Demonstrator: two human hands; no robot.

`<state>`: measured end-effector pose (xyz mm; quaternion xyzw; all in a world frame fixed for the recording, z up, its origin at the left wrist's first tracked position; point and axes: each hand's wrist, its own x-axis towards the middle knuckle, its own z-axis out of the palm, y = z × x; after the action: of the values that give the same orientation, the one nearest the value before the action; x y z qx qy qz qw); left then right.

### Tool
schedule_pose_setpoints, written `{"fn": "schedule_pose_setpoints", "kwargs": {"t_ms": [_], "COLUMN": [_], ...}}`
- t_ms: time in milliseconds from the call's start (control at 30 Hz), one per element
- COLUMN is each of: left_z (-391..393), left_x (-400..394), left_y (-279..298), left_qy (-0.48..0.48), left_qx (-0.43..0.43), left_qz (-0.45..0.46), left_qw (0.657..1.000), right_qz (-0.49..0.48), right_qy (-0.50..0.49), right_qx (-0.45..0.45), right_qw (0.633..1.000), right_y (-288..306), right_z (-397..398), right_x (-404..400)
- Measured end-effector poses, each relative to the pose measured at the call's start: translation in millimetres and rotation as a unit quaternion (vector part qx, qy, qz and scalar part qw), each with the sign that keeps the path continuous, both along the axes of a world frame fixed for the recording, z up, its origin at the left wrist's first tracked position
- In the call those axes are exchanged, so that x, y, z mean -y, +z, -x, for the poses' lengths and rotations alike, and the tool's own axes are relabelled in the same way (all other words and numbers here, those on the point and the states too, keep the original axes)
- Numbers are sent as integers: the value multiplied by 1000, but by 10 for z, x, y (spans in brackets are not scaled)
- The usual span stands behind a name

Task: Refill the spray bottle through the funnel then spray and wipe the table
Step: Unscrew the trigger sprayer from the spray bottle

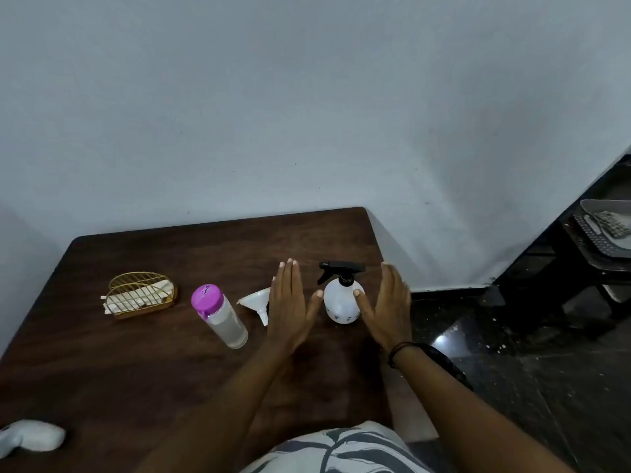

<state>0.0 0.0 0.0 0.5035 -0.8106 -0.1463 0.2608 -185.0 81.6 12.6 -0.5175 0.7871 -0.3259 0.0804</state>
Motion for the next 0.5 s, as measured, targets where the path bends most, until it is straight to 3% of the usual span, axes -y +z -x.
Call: {"fn": "schedule_pose_setpoints", "kwargs": {"t_ms": [133,233,300,500], "left_z": [-41,48,135,345], "left_x": [-101,-93,-58,-38], "left_y": [-174,-198,-185,-190], "left_qy": [-4,-70,-102,-88], "left_qx": [35,78,56,16], "left_qz": [-114,-117,-119,-128], "left_qw": [993,988,986,988], "right_qz": [-42,21,44,68], "right_qy": [5,5,-10,-12], "right_qx": [120,193,239,329], "right_qw": [992,981,970,942], "right_y": [11,60,94,124], "right_z": [-22,-129,-183,-238], "right_x": [6,89,156,302]}}
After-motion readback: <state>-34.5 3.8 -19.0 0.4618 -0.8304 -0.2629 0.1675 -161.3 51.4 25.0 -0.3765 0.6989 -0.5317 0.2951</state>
